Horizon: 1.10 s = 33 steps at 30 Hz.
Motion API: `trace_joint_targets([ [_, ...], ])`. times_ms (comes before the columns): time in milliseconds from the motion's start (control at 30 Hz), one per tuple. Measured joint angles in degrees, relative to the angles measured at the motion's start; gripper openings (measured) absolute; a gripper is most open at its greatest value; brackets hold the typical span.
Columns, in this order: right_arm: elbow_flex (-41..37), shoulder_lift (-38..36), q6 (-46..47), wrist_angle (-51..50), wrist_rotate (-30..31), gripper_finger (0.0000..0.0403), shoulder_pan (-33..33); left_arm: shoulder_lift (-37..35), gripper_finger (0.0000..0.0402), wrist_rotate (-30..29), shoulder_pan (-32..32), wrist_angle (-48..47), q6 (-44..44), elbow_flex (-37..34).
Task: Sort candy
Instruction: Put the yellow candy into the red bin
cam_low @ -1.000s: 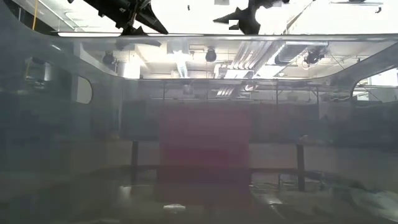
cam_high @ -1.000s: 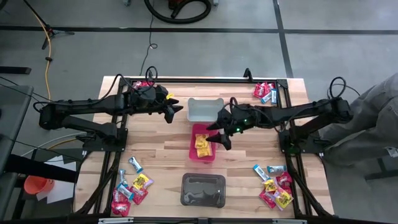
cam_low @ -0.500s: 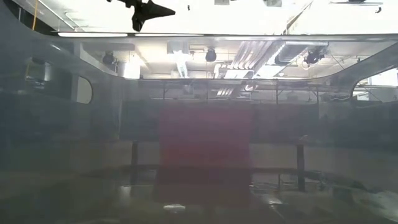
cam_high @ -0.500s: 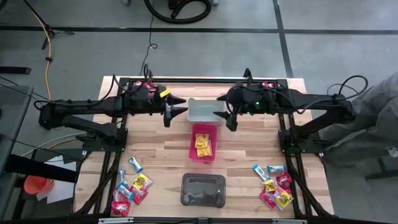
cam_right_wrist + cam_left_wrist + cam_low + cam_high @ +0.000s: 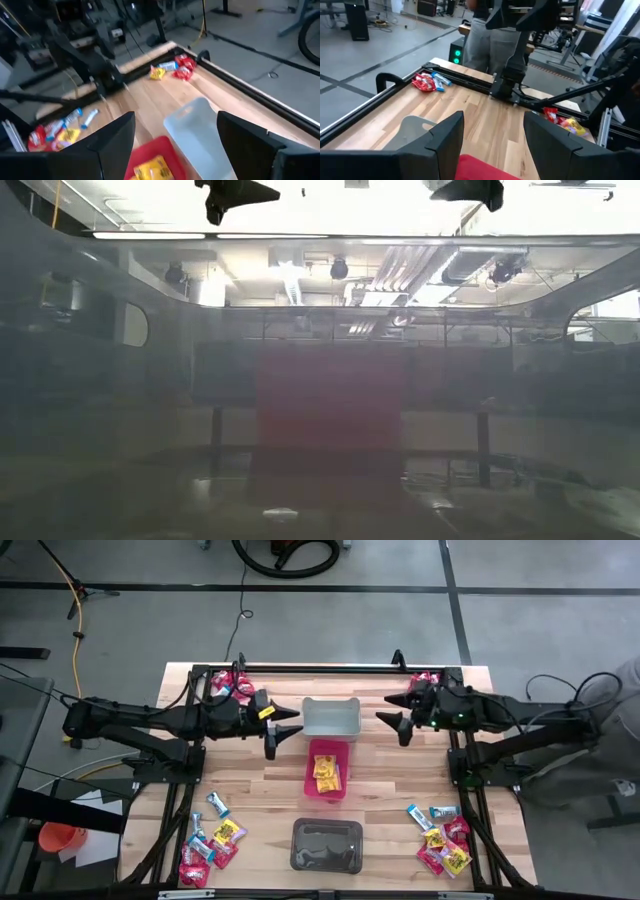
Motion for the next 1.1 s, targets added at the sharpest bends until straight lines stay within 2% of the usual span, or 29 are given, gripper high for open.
trace_joint_targets([
  [133,-0.99,-0.17,-0.17,2.60,-0.01,0.0275,-0.47,0.00,0.0195,-2.03,1.43,-1.98,-1.66,0.02],
  [233,-0.99,0.19,-0.17,2.48,-0.05,0.0275,-1.22,-0.04,0.0195,-4.70,5.62,-9.50,-6.89,0.02],
  [300,-0.99,0.46,-0.55,2.86,-0.04,0.0275,-1.74,-0.02,0.0195,-3.70,10.90,-16.23,-10.67,0.02],
  [433,-0.99,0.77,-0.61,2.81,-0.07,0.0275,-2.87,0.60,0.0195,1.94,23.86,-31.36,-15.31,0.04],
  [500,-0.99,0.90,-0.59,2.54,-0.22,0.0275,-3.25,1.87,0.0195,3.96,29.87,-38.87,-14.57,0.04],
  [667,-0.99,1.29,0.40,2.57,-0.20,0.0275,-3.63,7.26,0.0195,2.50,39.74,-52.14,-9.77,0.06],
  [800,-0.99,1.69,1.42,2.46,-0.20,0.0275,-3.63,12.45,0.0195,0.81,43.21,-53.63,-7.02,0.07],
  [1100,-0.99,2.37,2.89,2.58,-0.46,0.0275,-3.48,21.33,0.0195,-1.67,45.73,-53.97,-2.83,0.07],
])
